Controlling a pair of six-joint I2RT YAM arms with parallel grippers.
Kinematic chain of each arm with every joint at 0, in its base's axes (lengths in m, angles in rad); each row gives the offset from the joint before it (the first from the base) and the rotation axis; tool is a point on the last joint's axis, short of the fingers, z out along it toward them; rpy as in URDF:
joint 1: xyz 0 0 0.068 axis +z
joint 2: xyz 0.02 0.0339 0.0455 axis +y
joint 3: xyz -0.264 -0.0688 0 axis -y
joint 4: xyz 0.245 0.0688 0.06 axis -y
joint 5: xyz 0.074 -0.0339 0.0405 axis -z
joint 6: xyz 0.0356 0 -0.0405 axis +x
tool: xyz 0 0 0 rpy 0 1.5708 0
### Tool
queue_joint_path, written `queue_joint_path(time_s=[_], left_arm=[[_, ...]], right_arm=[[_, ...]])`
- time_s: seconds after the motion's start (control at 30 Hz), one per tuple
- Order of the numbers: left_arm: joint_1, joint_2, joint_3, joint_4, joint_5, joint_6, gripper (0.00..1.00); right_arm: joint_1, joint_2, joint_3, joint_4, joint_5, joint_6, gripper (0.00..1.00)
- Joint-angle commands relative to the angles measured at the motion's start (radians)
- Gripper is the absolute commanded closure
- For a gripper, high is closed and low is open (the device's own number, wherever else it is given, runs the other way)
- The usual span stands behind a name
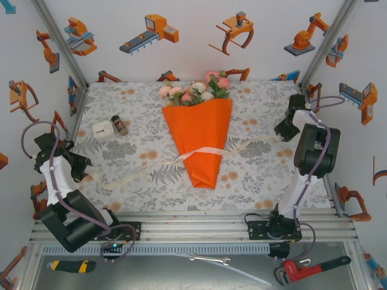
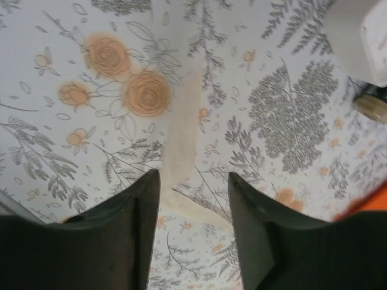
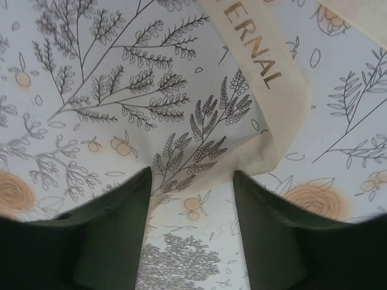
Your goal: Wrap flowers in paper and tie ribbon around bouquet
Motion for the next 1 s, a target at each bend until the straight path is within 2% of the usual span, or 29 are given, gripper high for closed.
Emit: queue_joint_path(time_s=[0.0, 0.07, 0.13, 0.23, 0.27, 0.33, 0.4, 0.43, 0.53, 0.57, 0.67, 0.73, 0.87, 0.97], left_arm=[[-0.026, -0.059, 0.039, 0.024, 0.067, -0.039, 0.38], [-0.085, -0.115, 0.045, 0.021, 0.058, -0.04, 0.31], [-0.186, -0.168, 0.054, 0.021, 0.026, -0.04, 0.26], [-0.403, -0.199, 0.068, 0.073, 0.042, 0.045, 0.22], [-0.488, -0.192, 0.076, 0.095, 0.068, 0.1, 0.22], [-0.642, -0.156, 0.106, 0.115, 0.092, 0.215, 0.22], [-0.779, -0.103, 0.146, 0.106, 0.08, 0.355, 0.22], [-0.843, -0.071, 0.167, 0.091, 0.074, 0.442, 0.22], [-0.986, 0.022, 0.214, 0.051, 0.074, 0.665, 0.21], [-1.028, 0.056, 0.222, 0.046, 0.073, 0.728, 0.21], [-1.147, 0.156, 0.233, 0.037, 0.043, 0.88, 0.21], [-1.199, 0.222, 0.229, 0.052, 0.022, 0.953, 0.21], [-1.223, 0.347, 0.226, 0.094, 0.046, 1.001, 0.21], [-1.236, 0.423, 0.237, 0.089, -0.032, 1.009, 0.23]], right_arm=[[-0.02, -0.039, -0.008, 0.003, -0.006, 0.011, 1.0], [-0.03, -0.126, -0.042, 0.016, 0.035, 0.011, 1.0], [-0.044, -0.224, -0.091, 0.028, 0.106, 0.025, 1.0], [-0.063, -0.383, -0.163, 0.044, 0.188, 0.036, 1.0], [-0.062, -0.422, -0.188, 0.06, 0.2, 0.018, 0.94], [-0.059, -0.486, -0.233, 0.103, 0.144, -0.03, 0.62], [-0.052, -0.511, -0.245, 0.128, 0.005, -0.112, 0.32], [-0.048, -0.517, -0.23, 0.115, -0.096, -0.17, 0.27], [0.006, -0.52, -0.224, 0.142, -0.394, -0.328, 0.3], [0.053, -0.513, -0.234, 0.162, -0.449, -0.392, 0.31], [0.229, -0.462, -0.221, 0.103, -0.393, -0.634, 0.32], [0.318, -0.42, -0.2, 0.045, -0.373, -0.742, 0.32], [0.408, -0.335, -0.153, -0.061, -0.403, -0.81, 0.32], [0.448, -0.261, -0.101, -0.196, -0.472, -0.89, 0.32]])
